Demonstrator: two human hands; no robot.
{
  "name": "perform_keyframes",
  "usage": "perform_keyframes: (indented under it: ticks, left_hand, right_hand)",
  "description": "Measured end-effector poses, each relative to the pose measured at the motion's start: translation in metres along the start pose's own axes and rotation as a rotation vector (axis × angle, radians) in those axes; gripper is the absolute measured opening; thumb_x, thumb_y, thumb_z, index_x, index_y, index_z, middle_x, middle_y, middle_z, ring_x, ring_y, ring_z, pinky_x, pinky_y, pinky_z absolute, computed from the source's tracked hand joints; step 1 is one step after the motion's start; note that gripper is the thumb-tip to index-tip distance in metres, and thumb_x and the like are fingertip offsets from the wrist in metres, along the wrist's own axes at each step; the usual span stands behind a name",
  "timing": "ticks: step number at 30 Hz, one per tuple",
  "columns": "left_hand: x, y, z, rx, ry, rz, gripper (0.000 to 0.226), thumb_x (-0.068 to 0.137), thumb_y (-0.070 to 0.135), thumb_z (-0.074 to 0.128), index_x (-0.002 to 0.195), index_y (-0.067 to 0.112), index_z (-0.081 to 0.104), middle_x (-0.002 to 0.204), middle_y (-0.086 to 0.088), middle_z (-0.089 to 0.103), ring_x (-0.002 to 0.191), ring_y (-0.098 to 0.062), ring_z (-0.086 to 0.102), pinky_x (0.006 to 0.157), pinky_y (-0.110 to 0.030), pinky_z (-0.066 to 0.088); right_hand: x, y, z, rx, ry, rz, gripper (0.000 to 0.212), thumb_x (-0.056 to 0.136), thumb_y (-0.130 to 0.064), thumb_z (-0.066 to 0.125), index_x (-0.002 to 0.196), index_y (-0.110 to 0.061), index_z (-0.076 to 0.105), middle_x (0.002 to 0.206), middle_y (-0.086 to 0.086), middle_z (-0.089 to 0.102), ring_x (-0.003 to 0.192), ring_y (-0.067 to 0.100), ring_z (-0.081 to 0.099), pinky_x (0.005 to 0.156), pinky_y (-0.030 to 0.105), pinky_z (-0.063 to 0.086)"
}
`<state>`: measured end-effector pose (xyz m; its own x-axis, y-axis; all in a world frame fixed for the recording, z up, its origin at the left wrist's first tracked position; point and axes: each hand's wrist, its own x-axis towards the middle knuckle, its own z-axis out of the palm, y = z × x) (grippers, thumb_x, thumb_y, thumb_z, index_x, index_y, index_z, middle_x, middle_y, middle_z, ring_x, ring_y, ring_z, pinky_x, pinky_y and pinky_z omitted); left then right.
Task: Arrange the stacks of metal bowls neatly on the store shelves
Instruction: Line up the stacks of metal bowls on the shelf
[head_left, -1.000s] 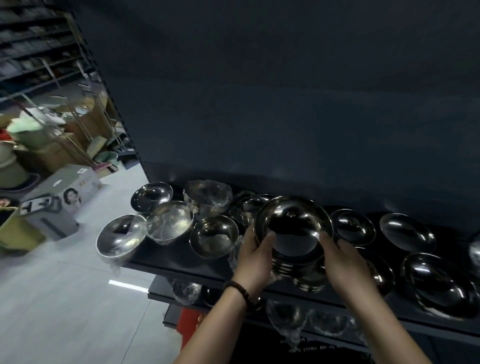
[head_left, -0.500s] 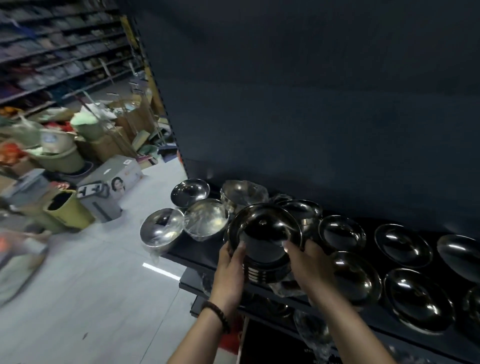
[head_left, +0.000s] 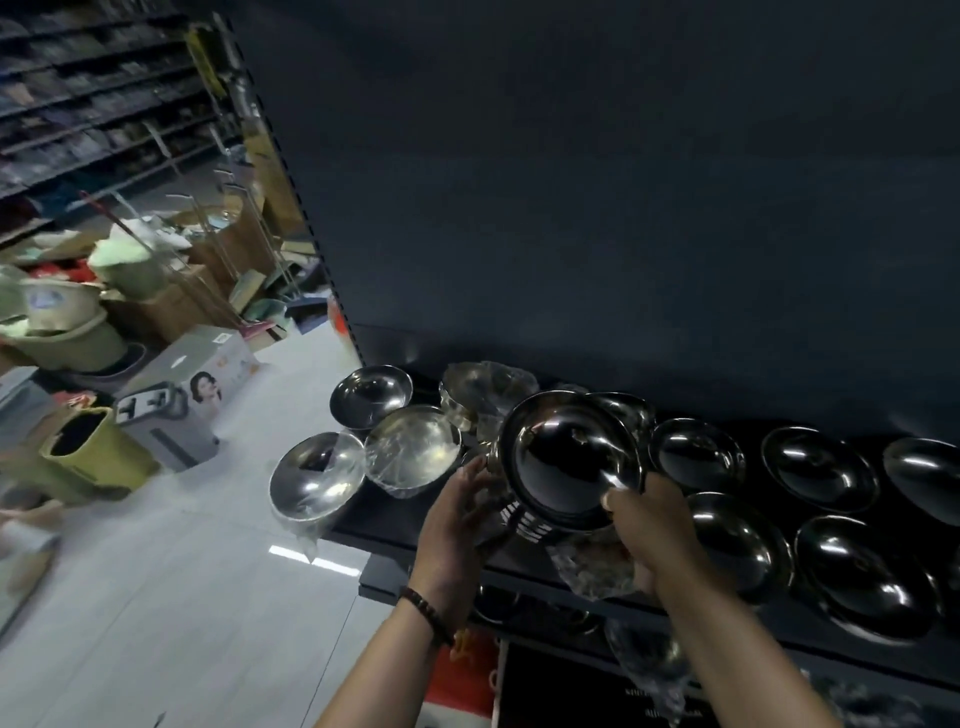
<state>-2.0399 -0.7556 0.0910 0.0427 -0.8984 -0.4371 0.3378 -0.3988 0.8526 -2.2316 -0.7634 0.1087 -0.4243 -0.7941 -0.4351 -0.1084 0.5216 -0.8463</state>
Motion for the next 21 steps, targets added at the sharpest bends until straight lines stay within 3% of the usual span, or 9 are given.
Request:
perform_keyframes:
  ticks: [3, 5, 6, 8, 11, 14, 16, 18, 21]
  left_hand:
    - [0.026, 0.009, -0.028, -0.057, -0.08, -0.045, 0.041, 0.094, 0.031, 0.065, 0.13, 0.012, 0.068, 0.117, -0.012, 0.076, 0.103, -0.032, 0.07, 0.089, -0.045, 0.055]
    - [0.042, 0.012, -0.047, -0.022, -0.062, -0.111, 0.022, 0.093, 0.022, 0.064, 0.106, 0.004, 0.069, 0.091, -0.011, 0.075, 0.08, -0.029, 0.069, 0.07, -0.036, 0.055]
    - [0.049, 0.01, -0.054, 0.034, -0.017, -0.142, 0.01, 0.094, 0.014, 0.061, 0.09, 0.005, 0.064, 0.073, -0.008, 0.065, 0.063, -0.024, 0.059, 0.057, -0.03, 0.047]
    - [0.066, -0.001, -0.066, 0.164, 0.036, -0.222, 0.02, 0.093, 0.009, 0.061, 0.075, 0.015, 0.054, 0.056, -0.002, 0.045, 0.05, -0.017, 0.041, 0.05, -0.025, 0.033]
    - [0.1, -0.039, -0.079, 0.305, 0.013, -0.297, 0.032, 0.076, 0.034, 0.076, 0.075, 0.011, 0.055, 0.058, -0.004, 0.048, 0.046, -0.018, 0.047, 0.051, -0.026, 0.043]
    - [0.161, -0.102, -0.092, 0.448, -0.054, -0.307, 0.066, 0.057, 0.056, 0.088, 0.097, 0.008, 0.068, 0.086, -0.024, 0.069, 0.078, -0.041, 0.075, 0.071, -0.054, 0.064]
    - [0.162, -0.094, -0.085, 0.424, -0.104, -0.363, 0.05, 0.066, 0.043, 0.083, 0.098, 0.007, 0.071, 0.08, -0.019, 0.071, 0.078, -0.041, 0.075, 0.078, -0.064, 0.062]
    - [0.131, -0.053, -0.07, 0.372, -0.146, -0.392, 0.032, 0.078, 0.027, 0.078, 0.092, 0.0, 0.071, 0.064, -0.014, 0.066, 0.06, -0.031, 0.067, 0.077, -0.067, 0.06]
    - [0.109, -0.026, -0.064, 0.321, -0.159, -0.442, 0.012, 0.09, 0.001, 0.061, 0.085, -0.008, 0.067, 0.062, -0.018, 0.059, 0.052, -0.026, 0.058, 0.071, -0.064, 0.061]
  right_hand:
    - [0.003, 0.002, 0.014, 0.102, 0.056, 0.054, 0.019, 0.084, -0.004, 0.066, 0.099, -0.015, 0.07, 0.097, 0.006, 0.071, 0.092, 0.025, 0.067, 0.088, 0.046, 0.06]
    - [0.004, 0.006, 0.026, 0.146, 0.078, 0.108, 0.025, 0.084, -0.001, 0.065, 0.104, -0.016, 0.07, 0.097, 0.007, 0.071, 0.09, 0.023, 0.067, 0.082, 0.04, 0.059]
    - [0.007, 0.01, 0.032, 0.174, 0.089, 0.125, 0.029, 0.079, -0.003, 0.065, 0.103, -0.019, 0.072, 0.098, 0.009, 0.073, 0.092, 0.026, 0.07, 0.082, 0.046, 0.062]
    - [0.027, 0.034, 0.04, 0.193, 0.123, 0.136, 0.037, 0.066, -0.013, 0.065, 0.099, -0.024, 0.074, 0.098, 0.01, 0.077, 0.094, 0.035, 0.075, 0.081, 0.062, 0.064]
    - [0.006, 0.023, 0.05, 0.216, 0.188, 0.145, 0.027, 0.075, -0.006, 0.064, 0.096, -0.019, 0.074, 0.096, 0.011, 0.076, 0.095, 0.032, 0.073, 0.086, 0.051, 0.062]
    - [-0.012, 0.01, 0.056, 0.252, 0.238, 0.162, 0.022, 0.08, 0.0, 0.062, 0.096, -0.012, 0.073, 0.093, 0.019, 0.074, 0.088, 0.033, 0.07, 0.082, 0.053, 0.062]
    - [-0.014, 0.011, 0.058, 0.287, 0.252, 0.162, 0.022, 0.082, 0.004, 0.061, 0.098, -0.007, 0.072, 0.093, 0.02, 0.072, 0.088, 0.036, 0.07, 0.08, 0.056, 0.062]
    - [-0.017, 0.012, 0.062, 0.303, 0.267, 0.184, 0.023, 0.085, 0.008, 0.06, 0.102, -0.004, 0.069, 0.095, 0.02, 0.069, 0.091, 0.037, 0.069, 0.086, 0.063, 0.06]
    - [-0.024, 0.012, 0.067, 0.277, 0.268, 0.186, 0.025, 0.085, 0.008, 0.059, 0.104, -0.006, 0.068, 0.097, 0.019, 0.07, 0.097, 0.042, 0.07, 0.091, 0.065, 0.058]
